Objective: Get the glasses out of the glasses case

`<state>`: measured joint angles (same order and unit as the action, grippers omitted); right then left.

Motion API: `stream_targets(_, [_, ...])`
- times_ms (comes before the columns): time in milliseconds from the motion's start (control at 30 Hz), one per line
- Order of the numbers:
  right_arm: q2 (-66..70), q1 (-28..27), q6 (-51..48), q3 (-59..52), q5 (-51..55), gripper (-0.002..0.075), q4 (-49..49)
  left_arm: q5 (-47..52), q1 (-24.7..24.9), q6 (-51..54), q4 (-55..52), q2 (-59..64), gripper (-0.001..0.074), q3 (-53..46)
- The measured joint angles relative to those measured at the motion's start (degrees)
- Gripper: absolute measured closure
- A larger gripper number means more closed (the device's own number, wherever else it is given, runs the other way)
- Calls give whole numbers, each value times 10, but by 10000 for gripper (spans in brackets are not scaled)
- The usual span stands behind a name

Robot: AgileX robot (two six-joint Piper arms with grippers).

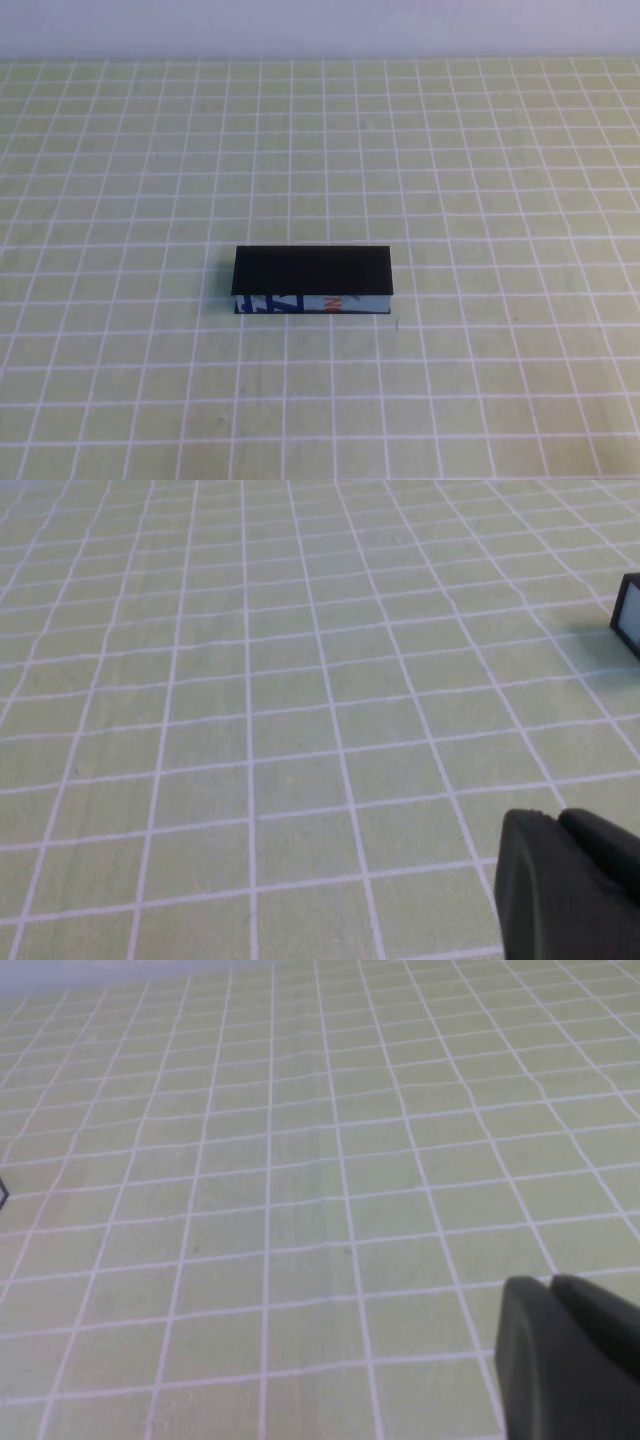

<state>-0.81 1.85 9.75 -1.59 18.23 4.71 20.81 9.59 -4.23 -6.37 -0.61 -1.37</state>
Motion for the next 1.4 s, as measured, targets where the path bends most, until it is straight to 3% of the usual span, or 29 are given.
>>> stream_targets(467, [0, 0, 0, 0, 0, 743, 0, -5, 0, 0, -22, 0, 739, 0])
stream_targets(667, [0, 0, 0, 0, 0, 743, 0, -34, 0, 0, 64, 0, 739, 0])
stream_targets(967, [0, 0, 0, 0, 0, 743, 0, -112, 0, -7, 282, 0, 739, 0])
stream_targets(1100, [0, 0, 0, 0, 0, 743, 0, -131, 0, -9, 315, 0, 739, -1])
stream_targets(1267, [0, 0, 0, 0, 0, 743, 0, -123, 0, -17, 354, 0, 739, -1])
stream_targets(1400, [0, 0, 0, 0, 0, 743, 0, -53, 0, -18, 390, 24, 739, 23])
